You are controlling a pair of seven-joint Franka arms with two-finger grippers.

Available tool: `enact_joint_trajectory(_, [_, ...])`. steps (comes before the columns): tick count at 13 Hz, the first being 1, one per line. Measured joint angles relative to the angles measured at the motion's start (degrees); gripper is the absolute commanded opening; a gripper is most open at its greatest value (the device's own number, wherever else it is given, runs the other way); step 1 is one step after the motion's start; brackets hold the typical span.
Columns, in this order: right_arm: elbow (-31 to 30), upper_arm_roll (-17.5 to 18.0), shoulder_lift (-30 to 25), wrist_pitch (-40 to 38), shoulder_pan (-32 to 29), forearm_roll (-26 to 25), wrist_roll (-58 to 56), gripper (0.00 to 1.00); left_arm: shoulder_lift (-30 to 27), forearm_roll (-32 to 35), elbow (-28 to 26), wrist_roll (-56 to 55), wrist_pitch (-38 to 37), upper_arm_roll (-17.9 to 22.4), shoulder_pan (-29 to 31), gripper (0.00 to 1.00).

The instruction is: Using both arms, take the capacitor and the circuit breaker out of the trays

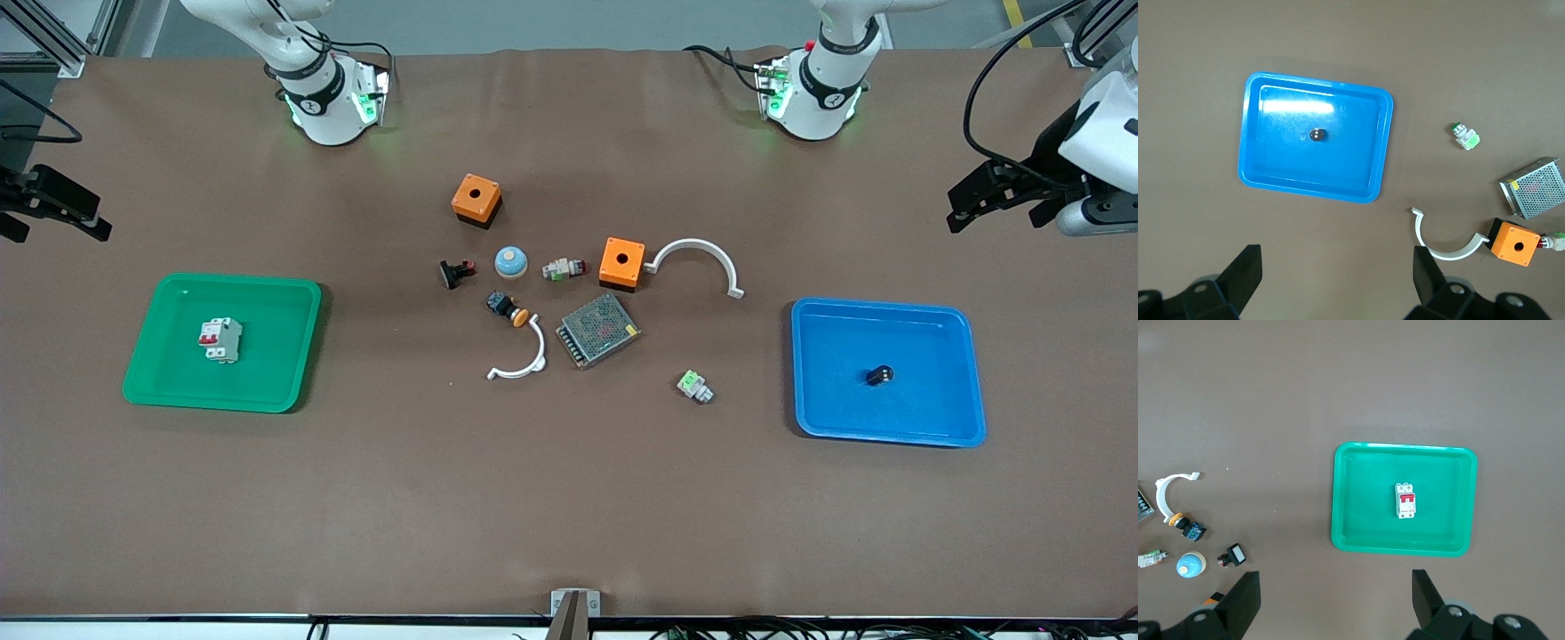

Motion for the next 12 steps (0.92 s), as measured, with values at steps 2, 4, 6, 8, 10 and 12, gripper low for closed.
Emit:
enact_joint_trajectory(2, [0.0,0.0,0.0,0.0,0.0,0.0,0.0,1.00,0.0,0.0,0.0,0.0,0.0,0.0,0.0,1.00])
enact_joint_trajectory(4, [0.0,-0.1,0.0,0.0,0.0,0.0,0.0,1.00,0.0,0.0,0.0,0.0,0.0,0.0,0.1,1.00])
enact_joint_trajectory(6, [0.0,-0.1,0.0,0.0,0.0,0.0,0.0,1.00,0.0,0.0,0.2,0.0,0.0,0.0,0.4,1.00])
enact_joint_trajectory(8, [0.0,-0.1,0.0,0.0,0.0,0.0,0.0,1.00,0.1,0.0,0.3,0.0,0.0,0.0,0.4,1.00])
enact_joint_trajectory(10, [0.0,-0.2,0.0,0.1,0.0,-0.8,0.0,1.00,0.3,0.0,0.3,0.0,0.0,0.0,0.4,1.00])
enact_joint_trajectory(12, [0.1,-0.6,0.0,0.1,-0.1,-3.6,0.0,1.00,0.4,0.0,0.3,0.0,0.0,0.0,0.4,1.00])
